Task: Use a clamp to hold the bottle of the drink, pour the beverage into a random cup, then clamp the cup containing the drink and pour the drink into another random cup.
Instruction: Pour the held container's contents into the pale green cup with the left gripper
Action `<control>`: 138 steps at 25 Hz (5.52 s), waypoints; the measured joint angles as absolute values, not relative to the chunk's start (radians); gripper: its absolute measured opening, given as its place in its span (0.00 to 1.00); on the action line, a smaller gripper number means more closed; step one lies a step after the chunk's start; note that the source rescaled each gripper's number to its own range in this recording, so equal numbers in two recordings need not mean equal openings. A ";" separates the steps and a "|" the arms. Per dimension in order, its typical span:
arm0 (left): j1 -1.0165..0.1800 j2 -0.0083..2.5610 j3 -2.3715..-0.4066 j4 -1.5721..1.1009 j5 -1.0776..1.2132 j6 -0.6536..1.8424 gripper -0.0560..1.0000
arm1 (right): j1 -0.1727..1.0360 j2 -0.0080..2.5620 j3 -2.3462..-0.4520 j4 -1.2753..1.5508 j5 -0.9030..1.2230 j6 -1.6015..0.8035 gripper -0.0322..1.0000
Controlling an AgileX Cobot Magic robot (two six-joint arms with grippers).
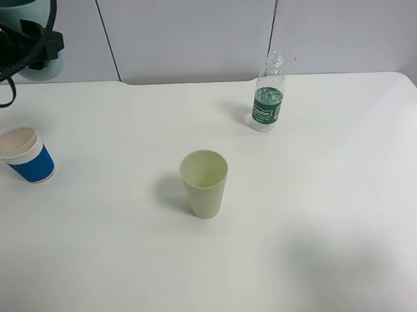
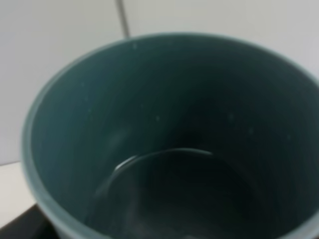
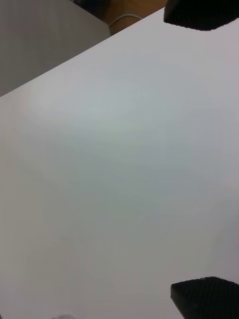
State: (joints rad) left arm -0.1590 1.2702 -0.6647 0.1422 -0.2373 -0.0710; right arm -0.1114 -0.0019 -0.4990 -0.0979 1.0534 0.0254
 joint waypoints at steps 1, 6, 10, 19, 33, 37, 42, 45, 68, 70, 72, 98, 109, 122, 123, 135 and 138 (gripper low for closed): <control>-0.150 1.254 -0.656 0.138 -0.234 -0.071 0.06 | -0.111 -0.002 -0.499 -0.098 1.053 0.025 1.00; -0.143 1.171 -0.585 0.132 -0.230 -0.071 0.07 | -0.111 -0.002 -0.499 -0.098 1.053 0.025 1.00; -0.143 1.105 -0.529 0.131 -0.231 -0.071 0.07 | -0.111 -0.002 -0.499 -0.098 1.053 0.025 1.00; -0.163 1.041 -0.500 0.105 -0.176 -0.069 0.07 | -0.111 -0.002 -0.499 -0.098 1.053 0.025 1.00; -0.435 1.077 -0.500 -0.145 -0.171 0.248 0.07 | -0.111 -0.002 -0.499 -0.098 1.053 0.025 1.00; -0.489 1.141 -0.500 -0.241 -0.187 0.371 0.07 | -0.111 -0.002 -0.499 -0.098 1.053 0.025 1.00; -0.580 1.212 -0.499 -0.403 -0.251 0.595 0.07 | -0.111 -0.002 -0.499 -0.098 1.053 0.025 1.00; -0.643 1.246 -0.499 -0.524 -0.293 0.774 0.07 | -0.111 -0.002 -0.499 -0.098 1.053 0.025 1.00; -0.910 1.447 -0.499 -1.023 -0.599 1.500 0.07 | -0.111 -0.002 -0.499 -0.098 1.053 0.025 1.00; -0.910 1.473 -0.499 -1.017 -0.609 1.501 0.07 | -0.111 -0.002 -0.499 -0.098 1.053 0.025 1.00; -0.910 1.499 -0.504 -1.012 -0.613 1.502 0.07 | -0.111 -0.002 -0.499 -0.098 1.053 0.025 1.00; -0.910 1.559 -0.526 -0.825 -0.698 1.741 0.07 | -0.111 -0.002 -0.499 -0.098 1.053 0.025 1.00; -0.910 1.559 -0.526 -0.821 -0.722 1.813 0.07 | -0.111 -0.002 -0.499 -0.097 1.053 0.025 1.00; -0.910 1.559 -0.526 -0.739 -0.751 1.836 0.07 | -0.111 -0.002 -0.499 -0.097 1.053 0.025 1.00; -0.910 1.559 -0.526 -0.735 -0.751 1.838 0.07 | -0.111 -0.002 -0.499 -0.097 1.053 0.025 1.00; -0.910 1.559 -0.526 -0.692 -0.759 1.858 0.07 | -0.111 -0.002 -0.499 -0.097 1.053 0.025 1.00; -0.910 1.559 -0.526 -0.680 -0.759 1.859 0.07 | -0.111 -0.002 -0.499 -0.097 1.053 0.025 1.00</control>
